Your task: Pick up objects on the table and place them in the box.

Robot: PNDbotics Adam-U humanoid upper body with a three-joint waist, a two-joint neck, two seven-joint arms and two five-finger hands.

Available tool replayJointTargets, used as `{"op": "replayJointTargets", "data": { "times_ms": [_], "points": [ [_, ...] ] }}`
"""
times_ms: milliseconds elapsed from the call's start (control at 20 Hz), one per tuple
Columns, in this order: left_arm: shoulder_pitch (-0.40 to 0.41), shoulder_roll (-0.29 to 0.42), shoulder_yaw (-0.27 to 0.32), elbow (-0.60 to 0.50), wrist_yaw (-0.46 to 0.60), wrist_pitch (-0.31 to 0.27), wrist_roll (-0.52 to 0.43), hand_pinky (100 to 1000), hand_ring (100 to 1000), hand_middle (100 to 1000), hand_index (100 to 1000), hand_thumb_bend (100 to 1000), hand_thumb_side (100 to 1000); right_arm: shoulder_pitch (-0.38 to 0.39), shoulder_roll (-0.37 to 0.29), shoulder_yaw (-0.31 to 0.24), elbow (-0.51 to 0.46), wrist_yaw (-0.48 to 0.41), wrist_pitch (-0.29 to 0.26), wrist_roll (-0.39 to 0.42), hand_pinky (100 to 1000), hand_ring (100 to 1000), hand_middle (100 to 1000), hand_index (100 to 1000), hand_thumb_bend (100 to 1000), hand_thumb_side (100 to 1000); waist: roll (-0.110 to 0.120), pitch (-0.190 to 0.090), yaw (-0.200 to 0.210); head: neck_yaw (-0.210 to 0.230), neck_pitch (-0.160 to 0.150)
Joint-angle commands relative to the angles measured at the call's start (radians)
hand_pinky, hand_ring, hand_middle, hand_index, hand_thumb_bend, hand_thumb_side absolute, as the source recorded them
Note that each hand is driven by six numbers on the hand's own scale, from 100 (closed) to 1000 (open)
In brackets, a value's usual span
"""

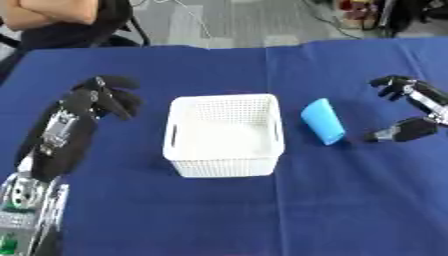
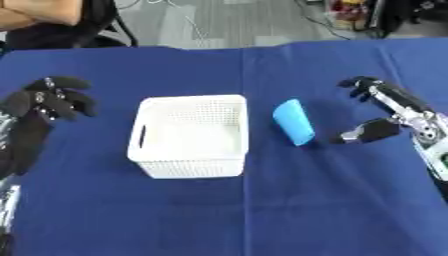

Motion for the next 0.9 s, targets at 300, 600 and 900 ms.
{"op": "replayJointTargets", "data": {
  "times_ms": [300,600,900],
  "points": [
    [-0.005,0.019,-0.005,-0.013,0.009,-0.001,-0.005,614,641,750,540,145,1000,-0.05,0.029,0.013,0.026,0.041,-0.026,0.023,761,794,865,918,892,370,-0.003,-0.017,0.004,-0.013,-0.004],
    [-0.005,0.018,-0.006,-0.013,0.01,-0.001,-0.007,614,642,750,540,145,1000,-0.065,0.055,0.021,0.049,0.064,-0.037,0.032,763,794,862,919,891,363,-0.003,-0.016,0.006,-0.016,-0.005],
    [-0.008,0.016,-0.008,-0.013,0.011,-0.001,-0.01,614,641,750,539,144,1000,-0.08,0.086,0.027,0.081,0.086,-0.047,0.037,762,794,860,921,889,354,-0.001,-0.012,0.008,-0.022,-0.011]
  ]
}}
